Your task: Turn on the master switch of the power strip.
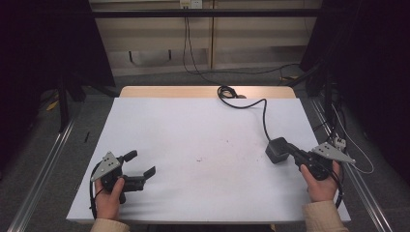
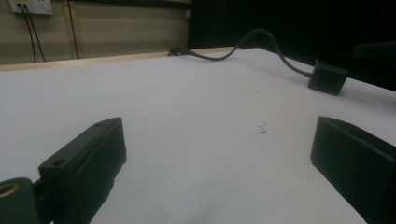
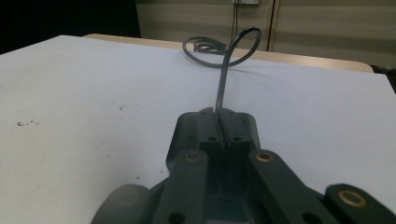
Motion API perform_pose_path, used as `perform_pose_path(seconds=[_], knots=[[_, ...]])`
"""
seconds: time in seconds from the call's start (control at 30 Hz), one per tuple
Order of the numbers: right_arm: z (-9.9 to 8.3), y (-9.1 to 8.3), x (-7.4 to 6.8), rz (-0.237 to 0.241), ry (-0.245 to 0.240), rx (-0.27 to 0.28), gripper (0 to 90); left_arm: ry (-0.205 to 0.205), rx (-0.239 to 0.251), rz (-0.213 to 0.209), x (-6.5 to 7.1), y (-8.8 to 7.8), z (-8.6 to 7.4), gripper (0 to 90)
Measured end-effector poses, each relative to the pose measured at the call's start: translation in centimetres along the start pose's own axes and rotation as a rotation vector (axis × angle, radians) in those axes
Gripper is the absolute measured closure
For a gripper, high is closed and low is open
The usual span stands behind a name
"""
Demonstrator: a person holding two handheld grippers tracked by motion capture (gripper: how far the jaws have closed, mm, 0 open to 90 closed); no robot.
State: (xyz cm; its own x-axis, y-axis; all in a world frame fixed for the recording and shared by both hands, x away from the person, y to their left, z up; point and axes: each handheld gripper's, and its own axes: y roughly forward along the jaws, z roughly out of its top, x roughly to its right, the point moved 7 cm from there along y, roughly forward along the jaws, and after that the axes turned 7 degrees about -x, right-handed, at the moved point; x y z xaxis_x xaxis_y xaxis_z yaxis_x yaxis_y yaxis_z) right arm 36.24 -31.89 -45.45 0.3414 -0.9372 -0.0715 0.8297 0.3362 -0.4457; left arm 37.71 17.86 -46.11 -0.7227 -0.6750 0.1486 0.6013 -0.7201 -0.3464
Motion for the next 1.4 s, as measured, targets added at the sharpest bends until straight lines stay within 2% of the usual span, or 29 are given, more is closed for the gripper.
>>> perform_pose_path(seconds=[0.57, 1.4], knots=[[0.1, 0.5, 0.3, -0.008, 0.0, -0.006, 90.0, -0.001, -0.002, 0.0, 0.0, 0.1, 0.0, 3.2], [0.0, 1.1, 0.1, -0.016, -0.03, -0.032, 90.0, 0.003, -0.006, -0.004, 0.0, 0.1, -0.1, 3.2]])
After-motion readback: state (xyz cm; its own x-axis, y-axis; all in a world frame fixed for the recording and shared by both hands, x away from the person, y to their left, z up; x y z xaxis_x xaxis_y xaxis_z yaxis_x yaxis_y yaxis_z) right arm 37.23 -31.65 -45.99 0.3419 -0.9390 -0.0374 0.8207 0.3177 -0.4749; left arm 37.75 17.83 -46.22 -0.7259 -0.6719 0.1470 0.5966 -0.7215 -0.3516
